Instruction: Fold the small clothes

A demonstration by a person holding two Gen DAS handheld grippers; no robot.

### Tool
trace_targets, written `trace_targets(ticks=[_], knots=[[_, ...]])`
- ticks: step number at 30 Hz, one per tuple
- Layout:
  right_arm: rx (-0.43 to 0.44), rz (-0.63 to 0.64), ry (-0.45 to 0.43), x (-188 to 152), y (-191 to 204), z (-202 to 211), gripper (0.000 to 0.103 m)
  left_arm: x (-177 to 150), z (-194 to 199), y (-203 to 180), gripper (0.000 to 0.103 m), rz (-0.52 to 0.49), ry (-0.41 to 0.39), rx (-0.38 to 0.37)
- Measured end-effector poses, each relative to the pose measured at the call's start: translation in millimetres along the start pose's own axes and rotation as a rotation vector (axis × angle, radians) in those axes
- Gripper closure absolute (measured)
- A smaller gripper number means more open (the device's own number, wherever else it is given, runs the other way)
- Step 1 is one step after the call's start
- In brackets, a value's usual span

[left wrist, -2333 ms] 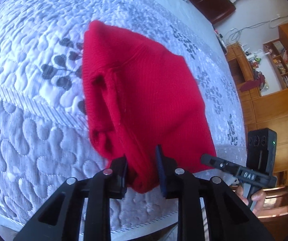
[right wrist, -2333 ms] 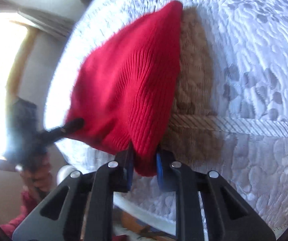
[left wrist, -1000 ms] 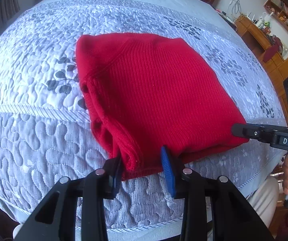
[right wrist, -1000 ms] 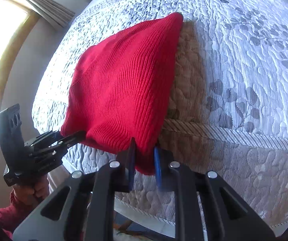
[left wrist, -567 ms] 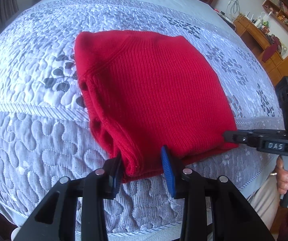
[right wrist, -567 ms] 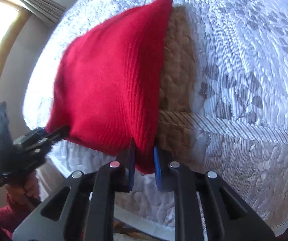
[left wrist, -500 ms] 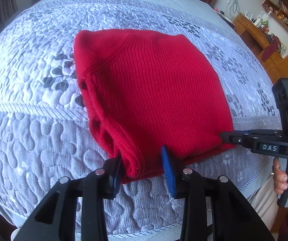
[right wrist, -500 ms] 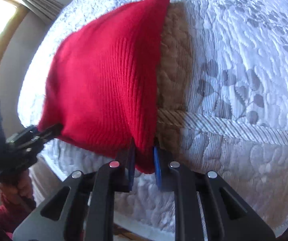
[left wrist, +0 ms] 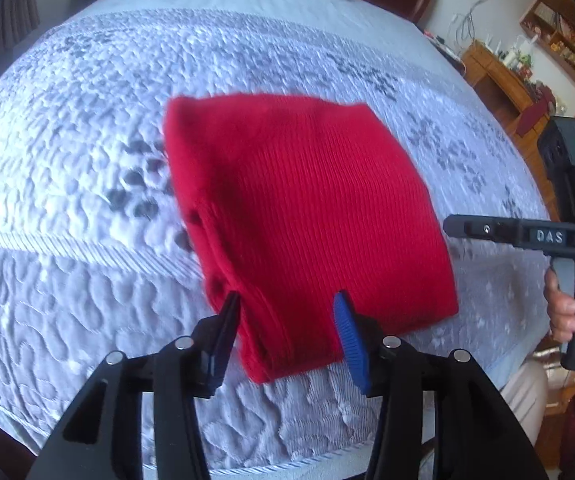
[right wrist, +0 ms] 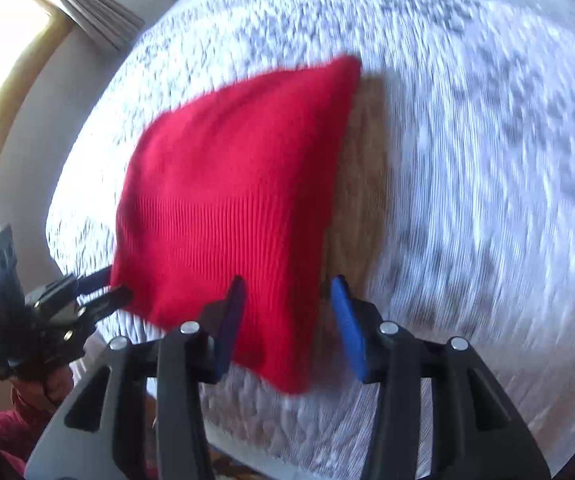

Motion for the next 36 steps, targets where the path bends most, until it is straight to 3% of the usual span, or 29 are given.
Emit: trace_targets(ticks=[5, 8, 12, 13, 15, 17, 23, 25, 28, 29, 30, 32, 34, 36], knots=[[0.001, -0.035, -0.021, 68.7, -12.8, -9.6, 0.052, 39.6, 0.6, 22.7, 0.05, 0.042, -0.039, 0.048], [-0.001, -0.07, -0.007, 96.1, -19.4, -26.8, 0.046, 63.9, -11.8, 36.0, 0.05, 0.07, -0.039, 0.063], [0.031, -0.129, 0.031, 125.2, -33.6, -52.1, 0.047, 91.6, -29.6, 51.0, 0.05, 0.108, -0.036, 0.09], [0.042, -0.142, 0.041, 129.6, -34.9, -57.4, 0.051, 95.9, -33.5, 53.9, 0.05, 0.113, -0.035, 0.095], [0.056, -0.146, 0.06, 137.3, -34.9, -65.5, 0.091, 100.1, -42.4, 59.0, 0.051, 0.118, -0.02, 0.105], [0.029, -0.139, 0.064, 142.4, -37.9, -69.8, 0.099, 97.6, -49.4, 60.8, 0.051, 0.121, -0.008, 0.109], [-0.04, -0.167, 0.097, 142.5, -57.4, -94.6, 0.1, 89.3, -64.2, 70.2, 0.044, 0.138, -0.001, 0.098], [-0.038, -0.162, 0.09, 140.1, -58.2, -99.1, 0.099, 89.3, -65.1, 73.0, 0.044, 0.157, 0.006, 0.079], [-0.023, -0.152, 0.064, 139.7, -55.2, -87.3, 0.083, 90.4, -54.9, 74.1, 0.046, 0.167, 0.01, 0.078], [-0.02, -0.145, 0.056, 139.0, -53.4, -81.3, 0.071, 91.0, -48.2, 74.5, 0.046, 0.166, -0.002, 0.083], [-0.019, -0.127, 0.044, 137.4, -49.8, -72.1, 0.065, 91.1, -38.0, 75.5, 0.045, 0.159, -0.025, 0.088], [-0.026, -0.089, 0.028, 131.8, -43.4, -55.4, 0.063, 88.7, -22.6, 80.3, 0.032, 0.157, -0.045, 0.09], [-0.013, -0.064, 0.013, 121.9, -36.6, -40.0, 0.058, 83.5, -14.4, 87.1, 0.03, 0.171, -0.049, 0.092], [0.001, -0.051, 0.007, 107.0, -33.2, -28.4, 0.047, 75.7, -13.3, 95.7, 0.03, 0.193, -0.028, 0.079]])
Point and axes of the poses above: each gripper's, at about its wrist camera, not at the fingertips, and z roughly against the way its jaws point, y to its left, x to its top, the point moved 6 cm from there along -z, roughly the way its jaws point, and after that the axes turned 4 degrees about -x, right-handed, at the moved point
